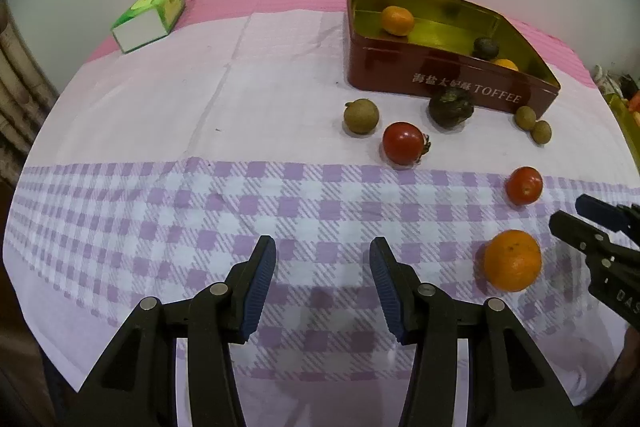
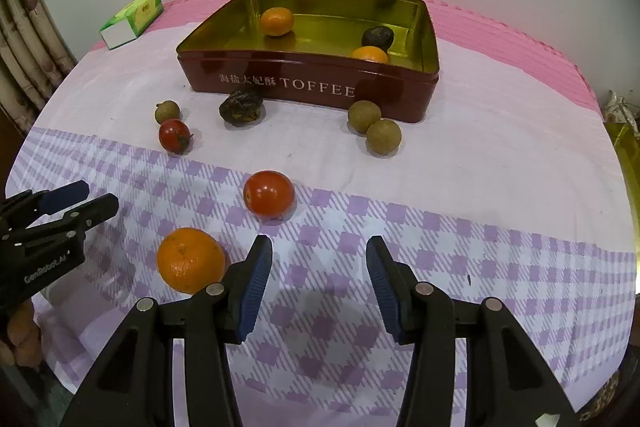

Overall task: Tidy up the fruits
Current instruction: 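Move the open right tool toward the red tomato on the cloth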

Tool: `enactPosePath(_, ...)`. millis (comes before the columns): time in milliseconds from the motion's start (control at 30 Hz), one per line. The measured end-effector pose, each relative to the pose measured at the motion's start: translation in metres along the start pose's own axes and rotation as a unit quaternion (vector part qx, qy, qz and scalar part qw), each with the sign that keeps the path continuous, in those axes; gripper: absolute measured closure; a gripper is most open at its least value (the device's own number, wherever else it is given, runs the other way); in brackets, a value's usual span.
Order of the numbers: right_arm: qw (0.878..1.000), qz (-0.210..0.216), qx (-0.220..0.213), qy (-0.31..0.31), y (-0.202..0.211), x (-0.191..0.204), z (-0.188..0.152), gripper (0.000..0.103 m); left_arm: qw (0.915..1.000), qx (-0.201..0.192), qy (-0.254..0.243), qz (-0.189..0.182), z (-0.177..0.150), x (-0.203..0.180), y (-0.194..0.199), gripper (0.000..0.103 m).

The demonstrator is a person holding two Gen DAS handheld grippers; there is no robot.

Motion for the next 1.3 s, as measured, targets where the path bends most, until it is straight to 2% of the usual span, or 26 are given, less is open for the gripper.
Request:
enactPosePath(167, 1.000, 0.001, -0.004, 0.000, 0.000, -0.001, 0.003, 0.057, 0.9999, 0.006, -0.007, -0.005, -0.003, -0.006, -0.002, 0.053)
enactPosePath(400, 1.000, 0.000, -0.008, -0.006, 0.005, -0.005, -0.001, 0.057, 0.9989, 0.006, -0.033, -0.034, -0.014, -0.031, 0.008, 0.053)
enactPosePath(600, 1.000, 0.002, -0.017, -0.011, 0.013, -0.009, -0.003, 0.057, 0.9978, 0.000, -0.057, -0.034, -0.017, -0.045, 0.012, 0.053)
enactPosePath(1300, 1.000, 0.014, 0.000, 0.002, -0.005, 0.001, -0.003, 0.057, 0.9997, 0.007, -0.018, -0.017, -0.008, -0.018, 0.000, 0.053)
Point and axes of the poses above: each gripper's, at about its wrist camera, not at the fingertips, and y roughly against the way its jaws point, x to its left, z to its top, the point moved 3 cm from there along -y, roughly the way its jaws point, and after that the axes turned 4 degrees about z, right-handed, at the moved point
